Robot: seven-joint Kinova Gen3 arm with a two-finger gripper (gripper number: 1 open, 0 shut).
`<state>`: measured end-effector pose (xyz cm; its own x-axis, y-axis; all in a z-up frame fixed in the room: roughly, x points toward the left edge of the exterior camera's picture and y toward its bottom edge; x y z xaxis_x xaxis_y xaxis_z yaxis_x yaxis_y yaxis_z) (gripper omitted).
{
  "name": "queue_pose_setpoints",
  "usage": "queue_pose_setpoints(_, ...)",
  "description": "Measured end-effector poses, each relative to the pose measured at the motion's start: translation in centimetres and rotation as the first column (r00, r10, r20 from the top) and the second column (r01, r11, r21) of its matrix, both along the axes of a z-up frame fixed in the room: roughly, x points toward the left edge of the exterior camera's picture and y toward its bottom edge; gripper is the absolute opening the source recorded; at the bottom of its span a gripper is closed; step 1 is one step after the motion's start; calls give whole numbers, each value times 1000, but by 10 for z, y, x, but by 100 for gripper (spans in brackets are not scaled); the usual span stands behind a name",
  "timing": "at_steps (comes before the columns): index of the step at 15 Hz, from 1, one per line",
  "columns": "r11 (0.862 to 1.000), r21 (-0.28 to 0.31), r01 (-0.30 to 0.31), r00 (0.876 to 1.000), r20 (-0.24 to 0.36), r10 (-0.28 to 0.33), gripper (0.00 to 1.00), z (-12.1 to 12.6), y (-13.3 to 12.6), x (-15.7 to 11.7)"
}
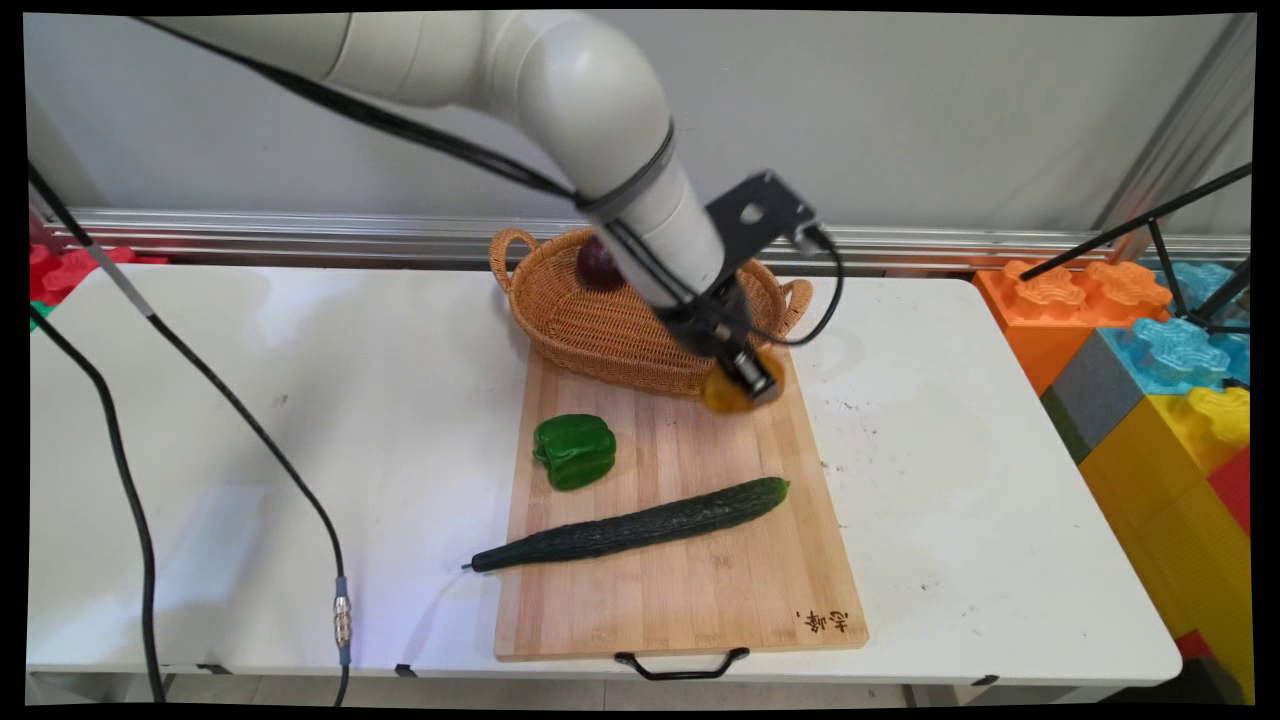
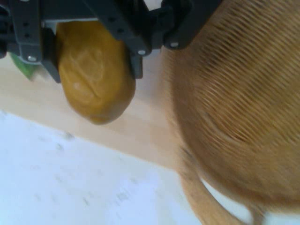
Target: Place the picked object in the vegetable basket
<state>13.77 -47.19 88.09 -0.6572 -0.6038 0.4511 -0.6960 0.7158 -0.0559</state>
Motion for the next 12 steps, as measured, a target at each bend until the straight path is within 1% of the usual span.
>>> queue_pose_setpoints(2,998,-56,-9,1000,16,10,0,10,-10,-1)
queue_pose_setpoints(4,992,-124,-35,999,32,39,0,17,-26,5)
queue_pose_setpoints(6,986,-159,-59,997,39,66,0,16,-39,12)
queue_pose_setpoints(7,981,-177,-77,996,41,85,0,12,-49,17)
queue_pose_setpoints(9,976,-192,-106,992,41,116,0,-1,-67,28)
queue_pose_setpoints(11,974,-189,-123,990,38,133,0,-17,-80,35)
queue_pose_setpoints(12,975,-181,-132,989,35,141,0,-29,-88,39)
